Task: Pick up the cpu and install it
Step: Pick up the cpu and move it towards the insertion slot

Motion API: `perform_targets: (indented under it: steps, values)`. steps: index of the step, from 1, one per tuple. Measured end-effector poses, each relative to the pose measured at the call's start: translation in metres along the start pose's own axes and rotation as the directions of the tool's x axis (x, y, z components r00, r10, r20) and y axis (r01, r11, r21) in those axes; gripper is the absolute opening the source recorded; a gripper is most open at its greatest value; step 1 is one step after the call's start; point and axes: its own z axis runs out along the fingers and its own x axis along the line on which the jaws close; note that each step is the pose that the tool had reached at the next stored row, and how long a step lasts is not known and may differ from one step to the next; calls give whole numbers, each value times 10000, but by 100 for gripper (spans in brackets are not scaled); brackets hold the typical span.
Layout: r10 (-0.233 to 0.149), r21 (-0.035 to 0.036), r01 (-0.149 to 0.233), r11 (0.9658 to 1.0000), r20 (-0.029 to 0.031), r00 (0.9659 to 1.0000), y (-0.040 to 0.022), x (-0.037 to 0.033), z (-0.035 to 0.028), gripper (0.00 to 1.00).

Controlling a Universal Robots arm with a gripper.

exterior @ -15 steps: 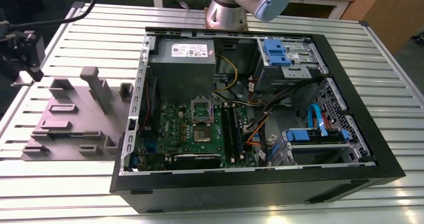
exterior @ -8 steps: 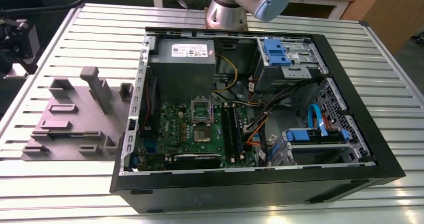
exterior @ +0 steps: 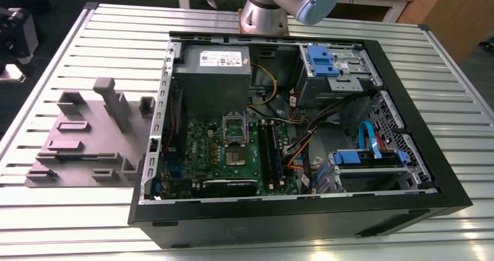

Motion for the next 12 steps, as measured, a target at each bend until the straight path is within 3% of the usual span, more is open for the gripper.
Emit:
perform_targets:
  steps: [4,12]
  values:
    - [0,0,0,10000,1,10000,1,0,-34,47]
    - [0,-1,0,10000,1,10000,2,0,-42,47]
